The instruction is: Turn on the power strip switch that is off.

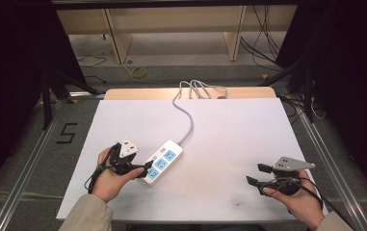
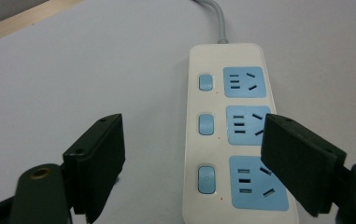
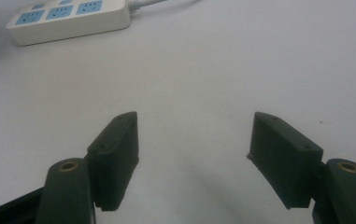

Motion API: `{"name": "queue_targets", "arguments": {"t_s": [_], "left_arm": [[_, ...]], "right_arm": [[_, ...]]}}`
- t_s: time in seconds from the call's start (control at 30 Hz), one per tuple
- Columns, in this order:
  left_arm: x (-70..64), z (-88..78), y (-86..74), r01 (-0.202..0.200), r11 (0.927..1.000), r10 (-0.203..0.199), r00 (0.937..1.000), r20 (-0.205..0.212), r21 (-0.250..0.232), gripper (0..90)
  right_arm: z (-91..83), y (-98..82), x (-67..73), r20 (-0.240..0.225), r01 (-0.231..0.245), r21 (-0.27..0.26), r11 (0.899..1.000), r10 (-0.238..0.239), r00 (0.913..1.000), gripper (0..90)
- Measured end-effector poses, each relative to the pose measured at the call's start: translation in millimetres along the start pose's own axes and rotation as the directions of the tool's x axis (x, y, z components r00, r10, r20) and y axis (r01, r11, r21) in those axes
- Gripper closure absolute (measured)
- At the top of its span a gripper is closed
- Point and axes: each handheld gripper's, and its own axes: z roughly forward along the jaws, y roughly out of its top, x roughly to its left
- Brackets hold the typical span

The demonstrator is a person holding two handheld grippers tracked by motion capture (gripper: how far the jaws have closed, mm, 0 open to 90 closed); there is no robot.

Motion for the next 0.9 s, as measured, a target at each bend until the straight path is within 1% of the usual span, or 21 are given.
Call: {"name": "queue_targets", "arguments": {"t_s": [0.27, 0.4, 0.5, 0.9], "left_arm": [[-1.0, -6.2, -10.0, -0.006, 1.0000, 0.006, 1.0000, 0.004, 0.005, 21.4], [-2.6, -9.4, -15.4, 0.002, 0.9999, -0.002, 1.0000, 0.006, -0.010, 21.3], [-1.2, -13.2, -18.9, -0.002, 0.9999, 0.002, 1.0000, 0.004, -0.013, 21.3], [7.8, -26.5, -36.8, 0.015, 0.9998, -0.015, 0.9999, -0.007, -0.014, 20.4]], "right_arm": [[0.5, -0.3, -0.5, -0.002, 0.000, 0.003, 1.000, 0.000, 1.0000, 32.4], [0.5, -0.3, -0.4, -0.002, 0.000, 0.003, 1.000, 0.000, 1.0000, 32.2], [0.4, -0.4, -0.8, -0.003, 0.000, 0.000, 1.000, 0.000, 1.0000, 32.2], [0.9, -0.7, -1.2, -0.005, 0.000, 0.001, 1.000, 0.000, 1.0000, 31.1]]}}
